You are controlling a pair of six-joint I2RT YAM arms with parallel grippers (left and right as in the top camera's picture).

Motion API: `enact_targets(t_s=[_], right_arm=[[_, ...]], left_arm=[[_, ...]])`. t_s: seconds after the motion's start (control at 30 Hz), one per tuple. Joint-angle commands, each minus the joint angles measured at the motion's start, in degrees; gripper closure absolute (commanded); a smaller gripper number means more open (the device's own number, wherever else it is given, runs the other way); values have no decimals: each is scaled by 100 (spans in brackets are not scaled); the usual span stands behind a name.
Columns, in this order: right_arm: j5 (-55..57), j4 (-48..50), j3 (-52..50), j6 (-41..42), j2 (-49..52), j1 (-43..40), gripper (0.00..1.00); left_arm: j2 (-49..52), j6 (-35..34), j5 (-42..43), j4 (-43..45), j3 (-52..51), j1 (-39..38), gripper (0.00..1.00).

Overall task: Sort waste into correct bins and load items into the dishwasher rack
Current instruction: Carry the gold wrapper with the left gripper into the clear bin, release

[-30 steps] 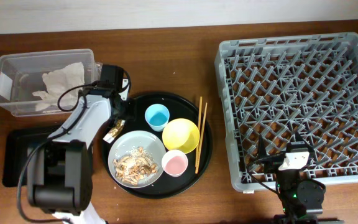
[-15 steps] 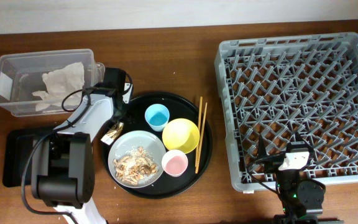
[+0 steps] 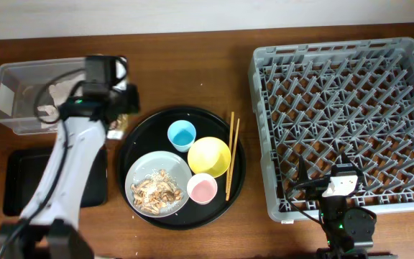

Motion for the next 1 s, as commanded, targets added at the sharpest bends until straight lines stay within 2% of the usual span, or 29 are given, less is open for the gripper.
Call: enact_targets(t_s=[0.0, 0.3, 0.33, 0.37, 0.4, 0.47, 0.53, 0.6, 0.73, 0.77, 0.83, 0.87, 0.9, 0.93, 0.97], right_arm=[[48, -7, -50, -42, -33, 31, 1], [50, -7, -50, -39, -33, 31, 1], [48, -7, -50, -42, -33, 31, 1], [50, -7, -50, -42, -33, 31, 1], [48, -7, -50, -39, -33, 31, 1], [48, -7, -50, -42, -33, 31, 1], [48, -7, -50, -42, -33, 31, 1], [50, -7, -50, -42, -33, 31, 1], [50, -7, -50, -42, -33, 31, 1], [50, -7, -50, -39, -33, 31, 1], [50, -7, -50, -39, -33, 31, 1], [48, -7, -50, -39, -33, 31, 1], [48, -7, -50, -39, -33, 31, 1], [50, -7, -50, -42, -33, 31, 1], [50, -7, -50, -42, -33, 31, 1]], left_arm=[[-422, -251, -713, 463, 116, 431, 99], [282, -251, -717, 2522, 116, 1353, 98], [424, -251, -708, 2680, 116, 1403, 90], [605, -251, -708, 2789, 116, 1443, 72], [734, -249, -710, 2826, 116, 1473, 64], [837, -249, -710, 2822, 116, 1537, 61], [837, -249, -710, 2857, 116, 1580, 39], [822, -249, -708, 2868, 116, 1593, 31], [568, -254, -603, 2358, 116, 1589, 30], [407, -254, -522, 2170, 116, 1589, 25], [90, -275, -509, 1845, 116, 1587, 25], [-146, -474, -509, 1543, 116, 1589, 24], [-398, -778, -483, 1150, 116, 1589, 21], [-616, -1014, -343, 739, 116, 1589, 7], [-815, -1185, -127, 310, 116, 1589, 1]])
